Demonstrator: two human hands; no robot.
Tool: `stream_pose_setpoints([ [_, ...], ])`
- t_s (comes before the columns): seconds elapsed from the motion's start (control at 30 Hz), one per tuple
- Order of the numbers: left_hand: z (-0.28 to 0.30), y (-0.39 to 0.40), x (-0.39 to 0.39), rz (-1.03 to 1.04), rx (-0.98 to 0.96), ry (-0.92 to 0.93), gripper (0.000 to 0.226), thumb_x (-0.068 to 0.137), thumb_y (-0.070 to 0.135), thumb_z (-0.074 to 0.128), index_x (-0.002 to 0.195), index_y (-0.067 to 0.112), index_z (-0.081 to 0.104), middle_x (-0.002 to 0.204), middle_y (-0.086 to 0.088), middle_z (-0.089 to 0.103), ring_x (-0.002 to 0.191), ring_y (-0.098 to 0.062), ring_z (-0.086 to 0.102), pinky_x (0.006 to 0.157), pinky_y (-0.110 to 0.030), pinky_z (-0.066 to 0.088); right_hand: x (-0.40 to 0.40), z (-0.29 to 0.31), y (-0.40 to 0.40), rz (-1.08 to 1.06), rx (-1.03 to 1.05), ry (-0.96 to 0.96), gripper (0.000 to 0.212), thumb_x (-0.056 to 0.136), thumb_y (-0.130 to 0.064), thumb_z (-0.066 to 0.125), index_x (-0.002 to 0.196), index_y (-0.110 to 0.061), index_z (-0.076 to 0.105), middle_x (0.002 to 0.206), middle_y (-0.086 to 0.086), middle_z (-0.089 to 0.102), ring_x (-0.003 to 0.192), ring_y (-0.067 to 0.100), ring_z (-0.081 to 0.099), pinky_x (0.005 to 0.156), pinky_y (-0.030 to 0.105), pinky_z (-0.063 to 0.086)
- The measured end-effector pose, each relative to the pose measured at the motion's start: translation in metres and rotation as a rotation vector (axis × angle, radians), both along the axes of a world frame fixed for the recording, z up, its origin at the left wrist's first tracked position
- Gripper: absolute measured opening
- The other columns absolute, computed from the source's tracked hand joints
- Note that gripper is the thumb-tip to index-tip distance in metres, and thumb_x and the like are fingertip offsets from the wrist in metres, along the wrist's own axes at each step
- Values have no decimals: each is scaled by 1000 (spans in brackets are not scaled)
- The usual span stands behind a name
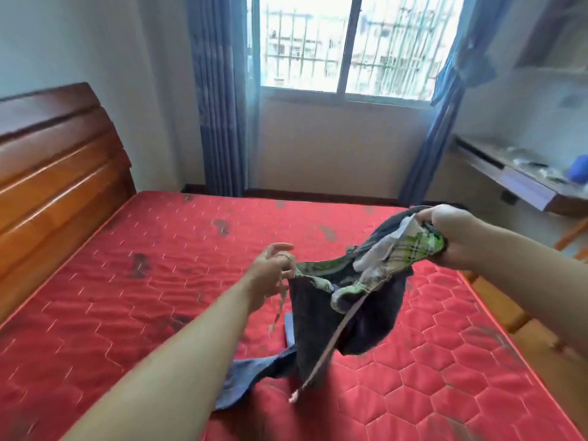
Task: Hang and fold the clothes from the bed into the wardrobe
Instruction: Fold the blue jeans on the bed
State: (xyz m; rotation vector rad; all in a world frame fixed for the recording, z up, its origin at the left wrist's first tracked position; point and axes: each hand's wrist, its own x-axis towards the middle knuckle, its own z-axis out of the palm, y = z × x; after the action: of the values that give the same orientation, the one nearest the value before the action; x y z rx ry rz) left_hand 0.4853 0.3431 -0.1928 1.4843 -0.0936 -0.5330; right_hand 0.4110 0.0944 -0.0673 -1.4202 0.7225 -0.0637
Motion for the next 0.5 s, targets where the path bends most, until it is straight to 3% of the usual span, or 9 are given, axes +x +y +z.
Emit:
stream_pose_setpoints([
  [0.07, 12, -15, -17, -312, 199, -143, 60, 81, -14, 48, 132, 18, 52, 112, -6, 56, 84, -16, 55, 60, -19, 48, -15, 16, -8, 21, 17, -45, 29, 92, -4, 28, 90, -8, 56, 83, 12, 56, 71, 23, 56, 59, 29, 56],
  [0.1, 12, -26, -27, -506, 376, -226, 66, 79, -11, 53, 135, 23, 49, 113, -6, 56, 86, -17, 55, 67, -20, 49, -23, 25, -13, 35, 37, -87, 29, 92, -3, 28, 84, -9, 55, 79, 11, 53, 68, 22, 54, 55, 27, 55],
  [0.17, -1, -51, -43, -762, 824, -505, 64, 77, 14, 72, 134, 32, 51, 122, 0, 55, 109, -18, 52, 92, -31, 46, -41, 46, -23, 73, 57, -164, 30, 90, -1, 27, 76, -10, 52, 74, 10, 48, 65, 22, 49, 59, 28, 52],
  [0.2, -11, -62, -51, -767, 990, -633, 58, 75, 33, 77, 129, 34, 56, 129, 5, 53, 124, -19, 44, 101, -37, 41, -51, 55, -30, 78, 68, -183, 31, 90, -1, 27, 73, -9, 51, 73, 10, 48, 65, 22, 50, 64, 31, 53],
  [0.27, -28, -82, -69, -678, 1125, -737, 54, 75, 59, 68, 124, 37, 60, 138, 11, 47, 137, -18, 29, 109, -45, 33, -75, 72, -42, 98, 43, -172, 32, 90, 0, 28, 72, -5, 54, 70, 13, 55, 62, 25, 57, 64, 34, 57],
  [0.33, -37, -95, -81, -639, 1112, -831, 51, 77, 60, 61, 119, 31, 64, 137, 10, 50, 136, -17, 33, 105, -41, 37, -99, 84, -65, 124, -273, -107, 27, 88, 3, 34, 79, -10, 57, 73, 11, 57, 58, 22, 58, 56, 33, 57],
  [0.43, -23, -95, -87, -757, 1093, -739, 30, 80, 43, 68, 85, 14, 69, 87, -2, 62, 90, -22, 58, 74, -30, 48, -136, 94, -109, 238, -1130, 134, 29, 85, -1, 45, 92, -25, 60, 88, 4, 61, 68, 18, 61, 58, 31, 54],
  [0.5, 1, -91, -87, -774, 1217, -769, 26, 77, 42, 70, 80, 16, 68, 76, -3, 62, 77, -25, 59, 67, -31, 49, -157, 92, -130, 330, -1252, 323, 32, 84, 0, 41, 89, -20, 65, 83, 15, 67, 58, 28, 68, 48, 32, 54],
])
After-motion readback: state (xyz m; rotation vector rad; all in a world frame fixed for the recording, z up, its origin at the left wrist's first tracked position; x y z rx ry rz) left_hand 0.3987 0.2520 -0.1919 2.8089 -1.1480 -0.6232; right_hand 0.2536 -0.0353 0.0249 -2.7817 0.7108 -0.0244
